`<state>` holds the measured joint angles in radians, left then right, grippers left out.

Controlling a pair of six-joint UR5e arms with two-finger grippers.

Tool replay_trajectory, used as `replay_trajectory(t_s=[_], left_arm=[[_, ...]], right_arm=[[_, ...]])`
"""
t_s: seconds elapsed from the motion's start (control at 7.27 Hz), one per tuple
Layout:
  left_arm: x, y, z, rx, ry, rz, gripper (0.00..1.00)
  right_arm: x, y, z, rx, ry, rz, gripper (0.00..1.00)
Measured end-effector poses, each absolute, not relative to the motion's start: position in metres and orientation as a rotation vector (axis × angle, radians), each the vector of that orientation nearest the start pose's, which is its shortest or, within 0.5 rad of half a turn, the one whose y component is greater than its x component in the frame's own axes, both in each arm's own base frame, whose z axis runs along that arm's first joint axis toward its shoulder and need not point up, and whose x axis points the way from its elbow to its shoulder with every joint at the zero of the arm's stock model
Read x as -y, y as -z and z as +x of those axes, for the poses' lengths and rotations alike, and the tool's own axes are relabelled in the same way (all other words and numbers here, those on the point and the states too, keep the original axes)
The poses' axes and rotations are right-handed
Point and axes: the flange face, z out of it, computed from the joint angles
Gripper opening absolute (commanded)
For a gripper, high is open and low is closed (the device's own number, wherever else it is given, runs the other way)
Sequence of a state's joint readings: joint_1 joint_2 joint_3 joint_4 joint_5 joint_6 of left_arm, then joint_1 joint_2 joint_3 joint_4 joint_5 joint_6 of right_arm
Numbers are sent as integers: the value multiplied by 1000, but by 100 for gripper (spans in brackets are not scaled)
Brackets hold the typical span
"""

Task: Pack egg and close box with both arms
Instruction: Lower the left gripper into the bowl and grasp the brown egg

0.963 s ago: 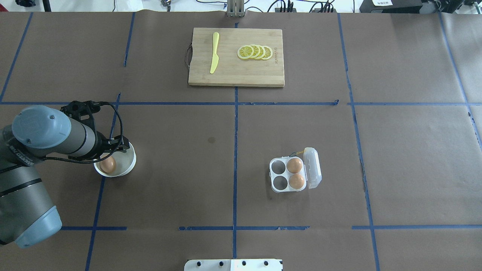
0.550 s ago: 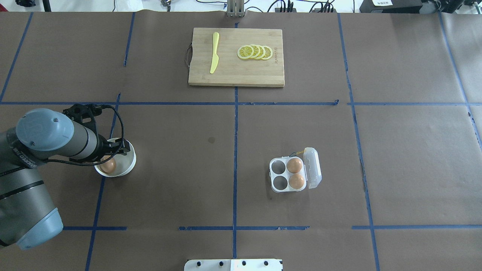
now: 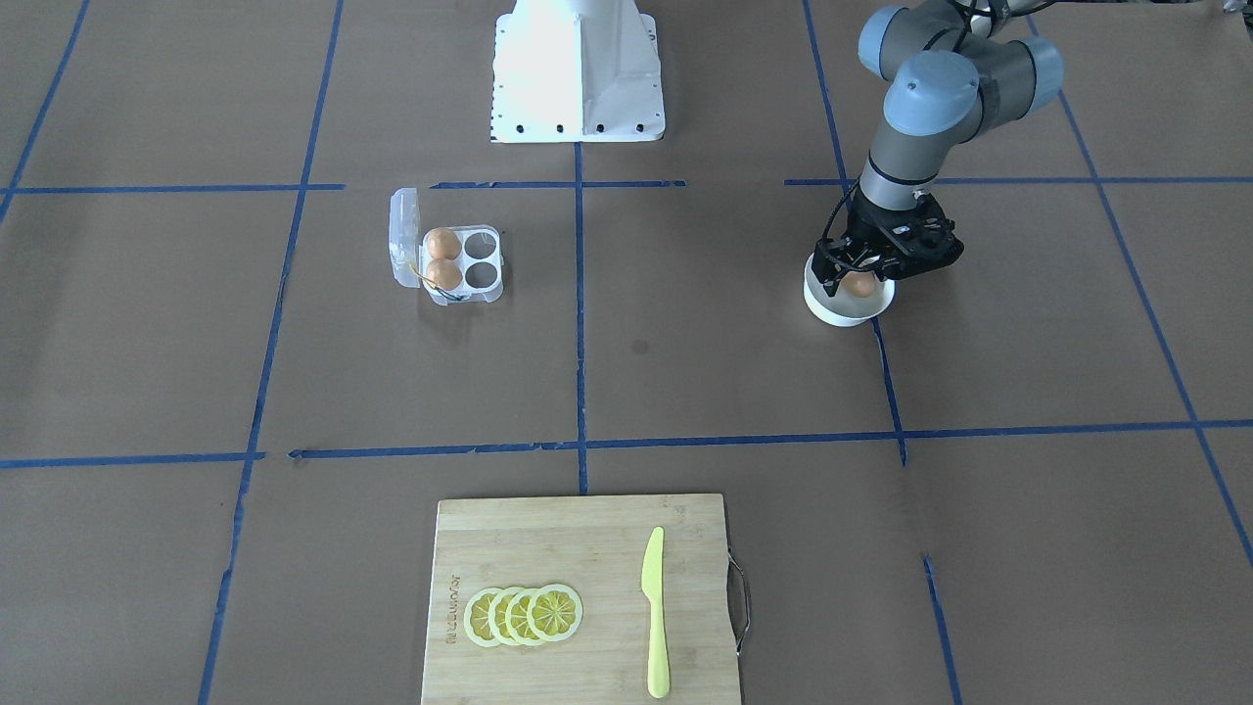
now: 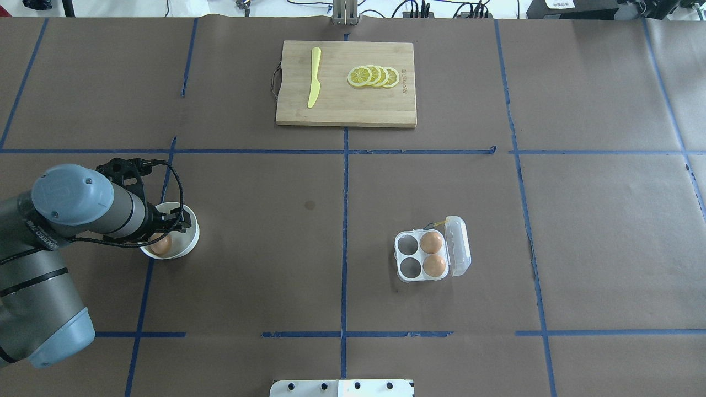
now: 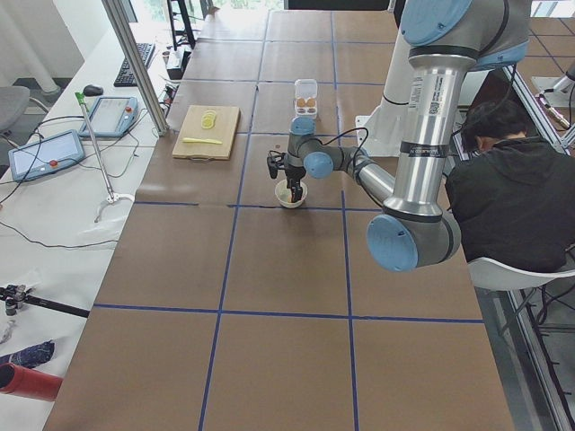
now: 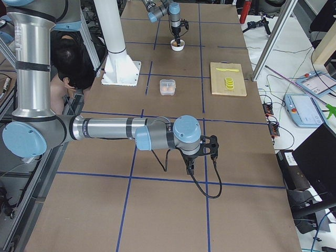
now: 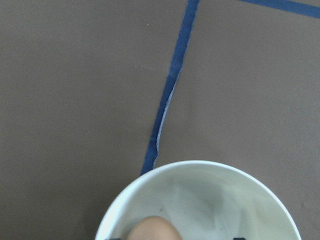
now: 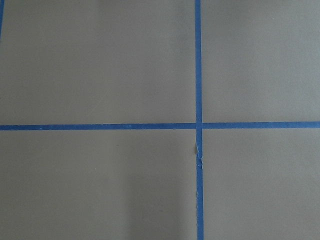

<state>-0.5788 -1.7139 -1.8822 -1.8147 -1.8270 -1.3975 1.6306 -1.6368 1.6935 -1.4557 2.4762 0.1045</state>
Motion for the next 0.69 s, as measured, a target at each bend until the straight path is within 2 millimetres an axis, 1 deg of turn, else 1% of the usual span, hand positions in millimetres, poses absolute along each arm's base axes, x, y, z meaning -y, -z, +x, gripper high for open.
replay_trajectory(t_s=[0.41, 0.69], left_arm=[[389, -423, 407, -735, 290, 22, 78], [390, -424, 409, -733, 289, 21, 70]], right_arm=[[468, -608, 83, 907, -76, 140, 100], [468, -608, 83, 908, -76, 139, 100]])
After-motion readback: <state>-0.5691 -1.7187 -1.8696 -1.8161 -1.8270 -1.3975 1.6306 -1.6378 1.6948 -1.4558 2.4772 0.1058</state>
